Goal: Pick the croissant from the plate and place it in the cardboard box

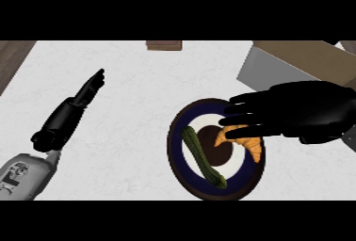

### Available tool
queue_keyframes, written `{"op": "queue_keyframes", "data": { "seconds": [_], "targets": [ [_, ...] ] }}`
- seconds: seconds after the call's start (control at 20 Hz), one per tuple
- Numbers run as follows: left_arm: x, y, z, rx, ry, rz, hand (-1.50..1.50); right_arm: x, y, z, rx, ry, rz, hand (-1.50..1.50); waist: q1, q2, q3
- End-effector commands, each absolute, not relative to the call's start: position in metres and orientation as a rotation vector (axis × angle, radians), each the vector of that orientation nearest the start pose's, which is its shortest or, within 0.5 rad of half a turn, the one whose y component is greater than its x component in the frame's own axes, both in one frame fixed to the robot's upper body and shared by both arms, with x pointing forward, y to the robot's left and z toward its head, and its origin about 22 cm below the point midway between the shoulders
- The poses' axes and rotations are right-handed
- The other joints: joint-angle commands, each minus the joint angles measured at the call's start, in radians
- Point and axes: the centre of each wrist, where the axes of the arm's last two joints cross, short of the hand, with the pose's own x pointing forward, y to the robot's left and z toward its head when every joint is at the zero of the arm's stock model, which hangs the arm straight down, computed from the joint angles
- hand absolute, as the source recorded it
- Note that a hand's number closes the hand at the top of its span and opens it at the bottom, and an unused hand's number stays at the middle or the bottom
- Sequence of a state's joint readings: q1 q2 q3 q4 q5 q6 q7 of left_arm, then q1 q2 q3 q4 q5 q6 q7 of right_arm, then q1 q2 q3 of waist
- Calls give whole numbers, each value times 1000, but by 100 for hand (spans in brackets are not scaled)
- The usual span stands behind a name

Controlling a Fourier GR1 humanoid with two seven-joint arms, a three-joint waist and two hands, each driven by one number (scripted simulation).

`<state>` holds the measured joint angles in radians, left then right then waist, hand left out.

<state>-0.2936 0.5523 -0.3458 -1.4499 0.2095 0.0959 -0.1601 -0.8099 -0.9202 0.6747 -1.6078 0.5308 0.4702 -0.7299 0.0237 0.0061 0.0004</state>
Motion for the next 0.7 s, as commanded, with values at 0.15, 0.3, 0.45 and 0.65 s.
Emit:
{"op": "queue_keyframes", "data": {
  "seconds": [0.15, 0.3, 0.45, 0.65],
  "targets": [
    [302, 268, 61, 96, -1737, -524, 0, 313, -219, 194, -173, 1671, -2865, -150, -23, -6, -1],
    [298, 278, 67, 104, -1757, -515, 0, 303, -210, 173, -142, 1664, -2881, -150, -21, -7, -1],
    [293, 255, 79, 87, -1759, -535, 0, 325, -223, 160, -22, 1698, -2842, -150, -13, -5, 0],
    [296, 278, 74, 95, -1760, -528, 0, 328, -214, 164, -8, 1746, -2837, -150, -18, -6, -1]
  ]
}}
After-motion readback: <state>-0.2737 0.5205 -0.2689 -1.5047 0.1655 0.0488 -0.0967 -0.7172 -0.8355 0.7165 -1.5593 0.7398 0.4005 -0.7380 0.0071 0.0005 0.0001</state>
